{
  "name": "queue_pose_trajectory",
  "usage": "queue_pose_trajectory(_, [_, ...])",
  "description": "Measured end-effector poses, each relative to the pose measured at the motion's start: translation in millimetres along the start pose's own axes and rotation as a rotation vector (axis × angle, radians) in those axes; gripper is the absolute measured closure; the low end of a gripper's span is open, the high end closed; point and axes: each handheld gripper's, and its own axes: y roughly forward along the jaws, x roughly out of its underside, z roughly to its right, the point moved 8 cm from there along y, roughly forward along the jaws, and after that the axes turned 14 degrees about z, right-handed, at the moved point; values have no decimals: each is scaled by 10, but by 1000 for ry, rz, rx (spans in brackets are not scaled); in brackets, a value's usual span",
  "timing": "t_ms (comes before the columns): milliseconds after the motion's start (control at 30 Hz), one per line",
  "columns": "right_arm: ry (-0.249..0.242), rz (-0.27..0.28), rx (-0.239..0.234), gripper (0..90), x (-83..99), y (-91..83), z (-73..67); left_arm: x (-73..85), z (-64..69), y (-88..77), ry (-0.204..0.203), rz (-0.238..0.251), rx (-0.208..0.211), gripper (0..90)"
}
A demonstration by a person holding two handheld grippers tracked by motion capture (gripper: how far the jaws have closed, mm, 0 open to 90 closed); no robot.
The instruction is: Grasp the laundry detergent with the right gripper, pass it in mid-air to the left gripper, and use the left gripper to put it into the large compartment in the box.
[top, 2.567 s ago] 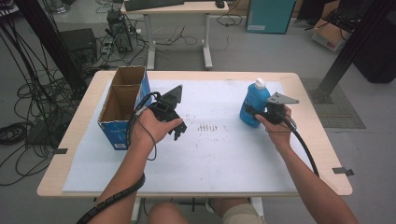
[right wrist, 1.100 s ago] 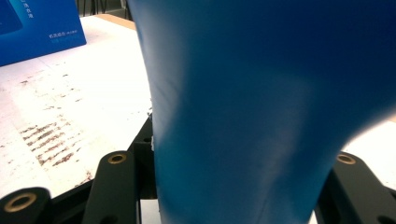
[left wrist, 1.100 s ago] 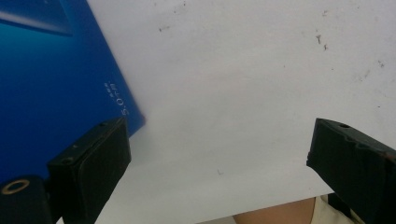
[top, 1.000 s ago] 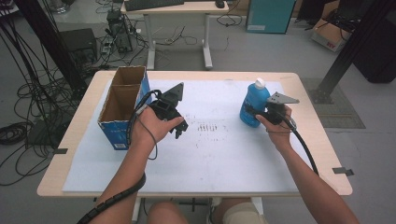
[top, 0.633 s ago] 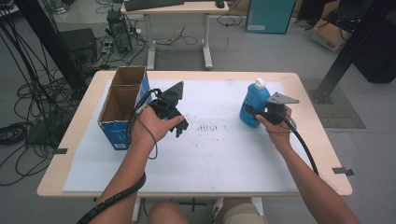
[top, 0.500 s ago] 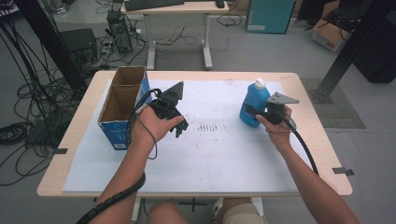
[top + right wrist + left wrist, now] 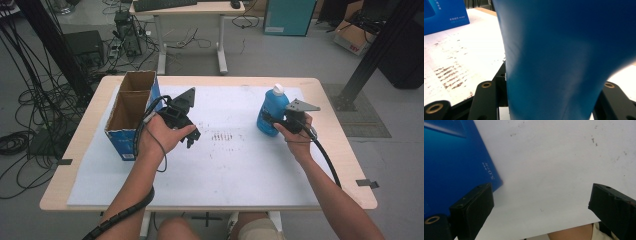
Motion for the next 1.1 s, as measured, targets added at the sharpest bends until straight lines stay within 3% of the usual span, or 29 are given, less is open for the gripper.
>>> queue_pose_trajectory(1100, [1,1,-2,447,1,1,4,-19,15,-3,8,0,-3,62])
